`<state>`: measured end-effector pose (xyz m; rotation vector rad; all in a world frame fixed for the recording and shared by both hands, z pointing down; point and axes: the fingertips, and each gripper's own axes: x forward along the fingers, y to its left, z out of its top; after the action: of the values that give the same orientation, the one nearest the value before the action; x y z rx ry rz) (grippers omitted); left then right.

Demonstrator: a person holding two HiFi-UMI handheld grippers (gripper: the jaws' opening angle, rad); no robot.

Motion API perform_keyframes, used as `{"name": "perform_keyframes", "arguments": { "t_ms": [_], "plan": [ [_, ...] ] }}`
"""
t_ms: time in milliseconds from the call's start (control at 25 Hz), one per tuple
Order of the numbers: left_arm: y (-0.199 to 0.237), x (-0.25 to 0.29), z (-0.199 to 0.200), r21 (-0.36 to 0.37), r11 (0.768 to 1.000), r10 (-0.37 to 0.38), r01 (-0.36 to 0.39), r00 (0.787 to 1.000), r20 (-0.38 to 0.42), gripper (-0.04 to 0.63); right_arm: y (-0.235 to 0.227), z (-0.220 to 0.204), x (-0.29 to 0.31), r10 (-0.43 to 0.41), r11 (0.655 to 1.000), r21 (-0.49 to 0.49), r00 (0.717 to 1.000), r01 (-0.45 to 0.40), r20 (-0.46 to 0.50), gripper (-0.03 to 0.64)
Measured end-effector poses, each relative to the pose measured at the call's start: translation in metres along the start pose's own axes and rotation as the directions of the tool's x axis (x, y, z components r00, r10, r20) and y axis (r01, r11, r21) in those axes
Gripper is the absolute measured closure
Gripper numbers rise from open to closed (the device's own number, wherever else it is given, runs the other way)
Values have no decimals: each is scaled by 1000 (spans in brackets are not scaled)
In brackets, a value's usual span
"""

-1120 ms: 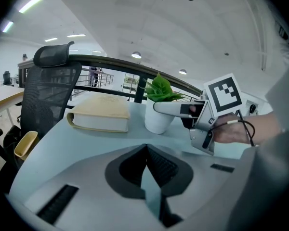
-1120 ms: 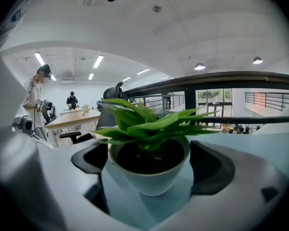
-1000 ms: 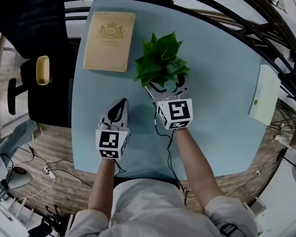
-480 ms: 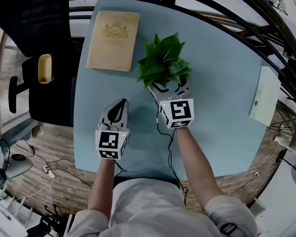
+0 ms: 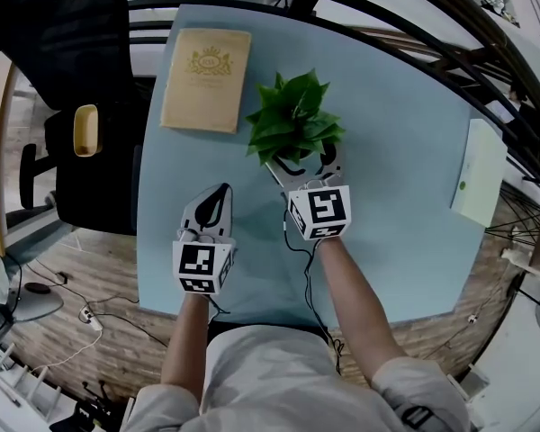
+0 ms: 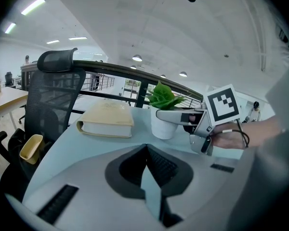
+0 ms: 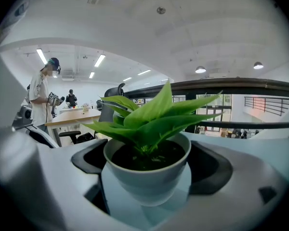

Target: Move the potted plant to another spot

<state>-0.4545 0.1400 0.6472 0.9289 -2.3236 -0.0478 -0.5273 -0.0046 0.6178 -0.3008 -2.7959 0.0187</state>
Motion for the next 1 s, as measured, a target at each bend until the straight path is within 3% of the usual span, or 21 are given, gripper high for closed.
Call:
{"name": "perform_keyframes", "arguments": {
  "t_ms": [1000],
  "plan": [
    [-35,-72,87,96,993,-85,71,984,153,584,44,125,-97,-29,999,-31,973,38,230,97]
  ]
}}
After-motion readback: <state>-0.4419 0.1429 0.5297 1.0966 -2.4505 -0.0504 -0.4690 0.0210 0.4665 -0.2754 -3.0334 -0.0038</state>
